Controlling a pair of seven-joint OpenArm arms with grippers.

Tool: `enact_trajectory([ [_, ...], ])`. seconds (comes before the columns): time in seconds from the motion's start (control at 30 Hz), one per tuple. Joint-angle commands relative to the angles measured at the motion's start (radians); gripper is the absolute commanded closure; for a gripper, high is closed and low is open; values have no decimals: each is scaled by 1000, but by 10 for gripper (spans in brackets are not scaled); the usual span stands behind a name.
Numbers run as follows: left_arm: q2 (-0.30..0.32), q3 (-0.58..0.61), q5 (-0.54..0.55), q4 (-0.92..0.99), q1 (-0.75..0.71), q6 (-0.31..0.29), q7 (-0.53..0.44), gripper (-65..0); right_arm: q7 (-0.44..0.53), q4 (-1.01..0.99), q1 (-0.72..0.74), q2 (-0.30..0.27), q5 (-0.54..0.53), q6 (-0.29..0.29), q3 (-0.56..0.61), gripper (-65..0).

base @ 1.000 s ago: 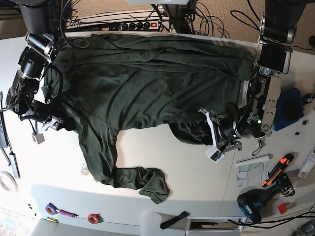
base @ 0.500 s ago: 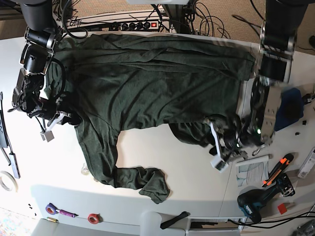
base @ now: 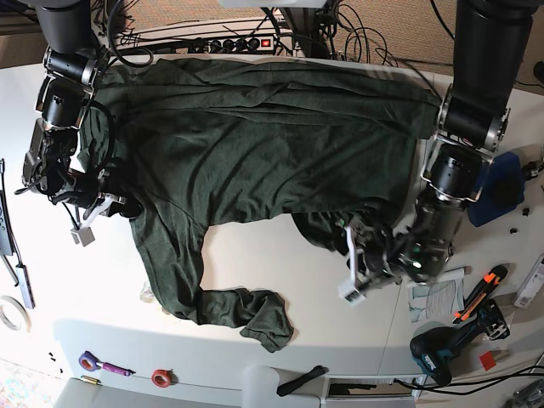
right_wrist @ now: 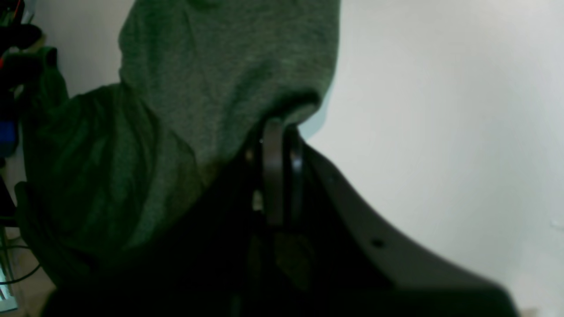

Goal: Layout the t-shirt on the table in an organized manner, then fold the t-shirt properly
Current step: 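Grasp the shirt's side edges with both grippers near the armpits, then pull the side edges apart with both grippers to widen the body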

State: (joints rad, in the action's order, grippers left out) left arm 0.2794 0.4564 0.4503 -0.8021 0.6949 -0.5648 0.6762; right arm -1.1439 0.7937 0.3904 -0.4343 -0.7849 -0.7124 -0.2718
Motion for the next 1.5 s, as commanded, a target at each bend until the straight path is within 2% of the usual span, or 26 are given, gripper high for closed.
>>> enact_trajectory([
  [0.0,3,29,-17,-13,39,15,-32,-406,-54,-3,-3,-7,79,14,9,0],
  [0.17,-2,195,-96,-13,39,38,-46,-406,-54,-3,-3,-7,78,14,9,0],
  [0.23,-3,231,-96,-13,39,62,-49,-369,-55,-3,-3,-6,78,14,9,0],
  [0.3,-2,238,-96,-14,39,75,-49,-247,-56,-3,-3,-7,79,14,9,0],
  [0.4,-2,232,-96,-15,39,67,-32,0,-54,-3,-3,-9,110,14,9,0],
  [0.53,8,232,-96,-29,39,68,18,0,-51,-3,-3,-12,143,14,-4,0],
  [0.6,25,232,-95,-52,39,95,31,0,-51,-3,-3,-12,142,14,-7,0],
  [0.77,103,232,-130,-193,39,289,90,0,-50,-3,-3,-11,142,14,-7,0],
  [0.9,167,232,-235,-329,39,372,219,0,-48,-3,-3,-11,143,14,-7,0],
  [1.13,253,232,-256,-424,40,389,343,0,-48,-3,-3,-11,143,14,-7,0],
  [1.27,295,232,-259,-427,41,391,352,0,-48,-3,-3,-12,142,14,-11,0],
  [1.33,315,232,-265,-427,45,428,351,0,-48,-3,-3,-11,140,14,-29,0],
  [1.47,340,208,-255,-427,51,441,349,0,-52,-1,-3,-11,105,14,-121,0],
])
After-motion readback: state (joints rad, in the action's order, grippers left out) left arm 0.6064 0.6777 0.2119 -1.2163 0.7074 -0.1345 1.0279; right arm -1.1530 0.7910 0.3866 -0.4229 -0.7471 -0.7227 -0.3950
